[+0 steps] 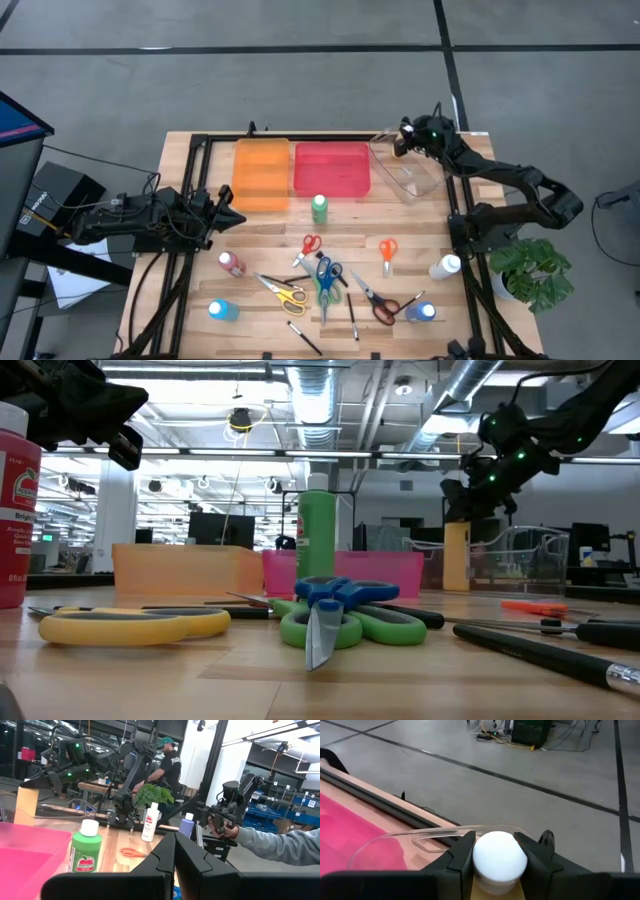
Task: Pick & Place Paint Supplies
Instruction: Put the yellow paint bottle into the transparent bin, then put the white paint bottle into the transparent bin
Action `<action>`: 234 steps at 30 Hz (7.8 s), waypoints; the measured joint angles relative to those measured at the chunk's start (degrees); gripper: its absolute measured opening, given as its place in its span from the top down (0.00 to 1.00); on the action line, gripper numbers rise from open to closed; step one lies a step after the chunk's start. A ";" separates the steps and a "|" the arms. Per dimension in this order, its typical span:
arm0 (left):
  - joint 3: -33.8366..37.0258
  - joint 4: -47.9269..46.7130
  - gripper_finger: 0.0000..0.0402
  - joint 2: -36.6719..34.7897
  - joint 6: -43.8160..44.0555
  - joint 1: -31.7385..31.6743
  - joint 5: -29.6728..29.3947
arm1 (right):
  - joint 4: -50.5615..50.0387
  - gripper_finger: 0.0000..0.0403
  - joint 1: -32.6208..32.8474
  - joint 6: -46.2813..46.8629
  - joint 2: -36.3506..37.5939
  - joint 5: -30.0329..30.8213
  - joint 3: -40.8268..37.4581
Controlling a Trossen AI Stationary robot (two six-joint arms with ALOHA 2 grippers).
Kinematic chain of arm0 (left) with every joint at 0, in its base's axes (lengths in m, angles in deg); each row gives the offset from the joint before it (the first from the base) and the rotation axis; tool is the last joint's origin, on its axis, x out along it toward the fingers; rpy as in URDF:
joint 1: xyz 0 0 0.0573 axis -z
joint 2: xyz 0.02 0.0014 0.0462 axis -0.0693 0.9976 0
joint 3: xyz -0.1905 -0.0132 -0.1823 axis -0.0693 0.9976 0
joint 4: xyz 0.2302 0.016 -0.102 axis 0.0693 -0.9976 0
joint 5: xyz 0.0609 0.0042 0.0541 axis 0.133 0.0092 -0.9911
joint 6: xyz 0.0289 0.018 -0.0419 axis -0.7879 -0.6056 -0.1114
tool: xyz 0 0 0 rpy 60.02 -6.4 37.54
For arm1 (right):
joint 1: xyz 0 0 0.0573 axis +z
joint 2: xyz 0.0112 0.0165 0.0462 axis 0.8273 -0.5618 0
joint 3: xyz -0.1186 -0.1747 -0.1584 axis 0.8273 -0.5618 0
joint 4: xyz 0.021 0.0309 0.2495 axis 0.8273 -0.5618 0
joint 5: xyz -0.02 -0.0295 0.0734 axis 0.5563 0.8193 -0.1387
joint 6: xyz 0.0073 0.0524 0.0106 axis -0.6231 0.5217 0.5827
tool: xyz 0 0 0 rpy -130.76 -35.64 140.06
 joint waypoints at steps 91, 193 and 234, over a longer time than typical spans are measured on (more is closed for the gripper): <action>-0.01 -0.01 1.00 -0.02 0.00 0.02 0.00 | -99.32 0.32 64.06 60.52 19.36 -8.87 32.59; -0.01 0.26 1.00 0.02 -0.16 0.01 0.00 | -96.77 0.21 95.36 85.11 1.80 -13.48 31.44; -0.01 0.25 1.00 0.02 -0.16 0.00 0.00 | -95.99 0.55 95.42 85.57 0.57 -11.56 30.95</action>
